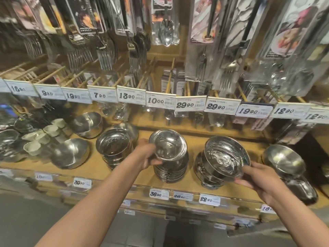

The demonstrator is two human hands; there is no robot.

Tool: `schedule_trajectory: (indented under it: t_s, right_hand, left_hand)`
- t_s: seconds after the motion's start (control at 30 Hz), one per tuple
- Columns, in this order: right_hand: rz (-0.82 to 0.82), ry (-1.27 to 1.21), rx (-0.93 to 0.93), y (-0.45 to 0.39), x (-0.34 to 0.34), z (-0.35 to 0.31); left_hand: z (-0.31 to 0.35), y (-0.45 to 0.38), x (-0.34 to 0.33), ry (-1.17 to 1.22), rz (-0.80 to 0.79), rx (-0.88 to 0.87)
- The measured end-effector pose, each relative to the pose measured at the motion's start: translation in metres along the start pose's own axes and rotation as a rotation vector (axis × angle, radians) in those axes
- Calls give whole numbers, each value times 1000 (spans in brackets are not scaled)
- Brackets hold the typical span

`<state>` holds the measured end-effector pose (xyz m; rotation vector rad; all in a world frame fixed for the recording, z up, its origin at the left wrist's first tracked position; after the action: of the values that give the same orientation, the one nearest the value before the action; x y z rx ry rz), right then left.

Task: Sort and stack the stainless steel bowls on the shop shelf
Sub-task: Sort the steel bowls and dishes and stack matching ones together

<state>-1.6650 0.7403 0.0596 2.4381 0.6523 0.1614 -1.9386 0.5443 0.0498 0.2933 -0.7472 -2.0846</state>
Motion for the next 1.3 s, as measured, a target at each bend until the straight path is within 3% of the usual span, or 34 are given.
schedule_trajectory:
  t_s: [0.47, 0.8, 1.3]
  right_hand:
    - [-159, 40, 3, -41, 31, -2]
    - [-266, 58, 16, -61, 40, -5]
    - [-237, 57, -7, -57, 36, -3]
  left_hand:
    - [-35, 11, -40, 17, 203, 50]
    - [-35, 7, -7, -172, 412, -23]
    - [-41, -7, -5, -116, 364, -76]
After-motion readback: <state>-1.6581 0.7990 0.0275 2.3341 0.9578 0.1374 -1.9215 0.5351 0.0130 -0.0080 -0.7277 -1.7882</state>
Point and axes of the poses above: each hand's wrist, its own y-axis away from the middle knuckle, its own x-axis out of the back of the hand, z = x × y, the point moved 1 cm from there along -y, towards the middle knuckle, and after that the axes turned 1 degree about -y, right-handed, at the moved point
